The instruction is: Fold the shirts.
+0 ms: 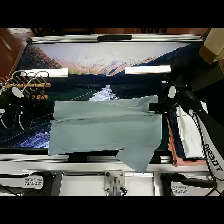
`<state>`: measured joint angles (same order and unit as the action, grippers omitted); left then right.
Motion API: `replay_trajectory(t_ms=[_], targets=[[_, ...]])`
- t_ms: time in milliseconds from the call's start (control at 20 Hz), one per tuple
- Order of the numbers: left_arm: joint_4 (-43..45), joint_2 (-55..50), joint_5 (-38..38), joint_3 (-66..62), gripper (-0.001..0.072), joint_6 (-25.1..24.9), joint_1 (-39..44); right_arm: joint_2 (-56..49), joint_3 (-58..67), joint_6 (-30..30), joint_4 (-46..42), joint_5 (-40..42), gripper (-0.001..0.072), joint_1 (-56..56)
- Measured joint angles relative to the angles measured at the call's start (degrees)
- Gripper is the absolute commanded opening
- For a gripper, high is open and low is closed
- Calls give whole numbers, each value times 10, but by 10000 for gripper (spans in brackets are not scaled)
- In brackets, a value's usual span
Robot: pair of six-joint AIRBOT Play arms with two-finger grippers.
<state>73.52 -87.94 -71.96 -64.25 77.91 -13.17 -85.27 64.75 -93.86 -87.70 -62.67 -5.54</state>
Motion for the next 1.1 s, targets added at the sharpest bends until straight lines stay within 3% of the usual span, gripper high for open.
replay_trajectory(t_ms=[50, 100, 500, 600, 700, 900, 950, 1100], targets=[[1, 0, -1, 0, 547, 3, 0, -1, 1, 0, 0, -2, 506, 0], [4, 0, -3, -1, 662, 9, 0, -2, 4, 0, 0, -11, 506, 1], [2, 90, -87, -19, 639, 23, -29, 83, 35, 59, -8, -148, 506, 23], [4, 136, -106, 18, 638, 19, -60, 125, 25, 71, -9, -176, 506, 46], [4, 184, -117, 78, 559, 5, -100, 173, -4, 83, -11, -202, 506, 73], [-13, 256, -104, 212, 567, -26, -178, 270, -84, 95, 2, -209, 506, 117], [-17, 265, -101, 239, 597, -41, -189, 289, -100, 96, 9, -209, 506, 124], [-24, 278, -85, 293, 594, -74, -207, 325, -128, 100, 33, -201, 506, 134]])
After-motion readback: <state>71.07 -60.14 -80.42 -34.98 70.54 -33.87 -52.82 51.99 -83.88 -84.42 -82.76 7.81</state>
